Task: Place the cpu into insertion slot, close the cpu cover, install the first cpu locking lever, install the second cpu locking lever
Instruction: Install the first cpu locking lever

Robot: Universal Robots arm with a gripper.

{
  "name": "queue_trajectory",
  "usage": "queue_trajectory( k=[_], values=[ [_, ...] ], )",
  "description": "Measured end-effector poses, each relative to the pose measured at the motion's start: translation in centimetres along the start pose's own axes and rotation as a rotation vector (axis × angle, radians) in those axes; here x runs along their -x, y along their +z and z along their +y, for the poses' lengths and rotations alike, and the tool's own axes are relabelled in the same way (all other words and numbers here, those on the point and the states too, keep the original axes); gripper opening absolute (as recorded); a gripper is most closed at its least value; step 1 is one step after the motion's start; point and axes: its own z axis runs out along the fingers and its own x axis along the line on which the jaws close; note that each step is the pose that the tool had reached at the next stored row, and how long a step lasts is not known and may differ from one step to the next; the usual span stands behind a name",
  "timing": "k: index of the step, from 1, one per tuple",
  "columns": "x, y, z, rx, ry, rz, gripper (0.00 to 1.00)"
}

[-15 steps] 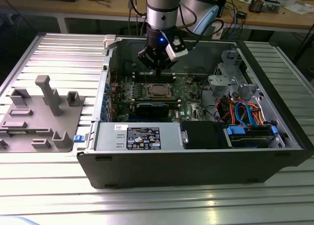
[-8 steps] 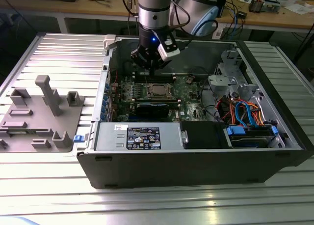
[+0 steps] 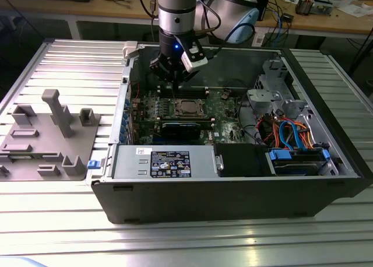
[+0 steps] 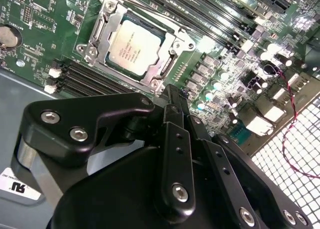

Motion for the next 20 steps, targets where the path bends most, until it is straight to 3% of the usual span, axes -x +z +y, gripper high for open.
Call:
queue_trajectory(
  k=[10, 20],
  values=[
    [-0.36, -0.01, 0.01, 0.0, 0.0, 0.0, 0.11],
    [-1.43, -0.03, 0.0, 0.0, 0.0, 0.0, 0.11]
  ],
)
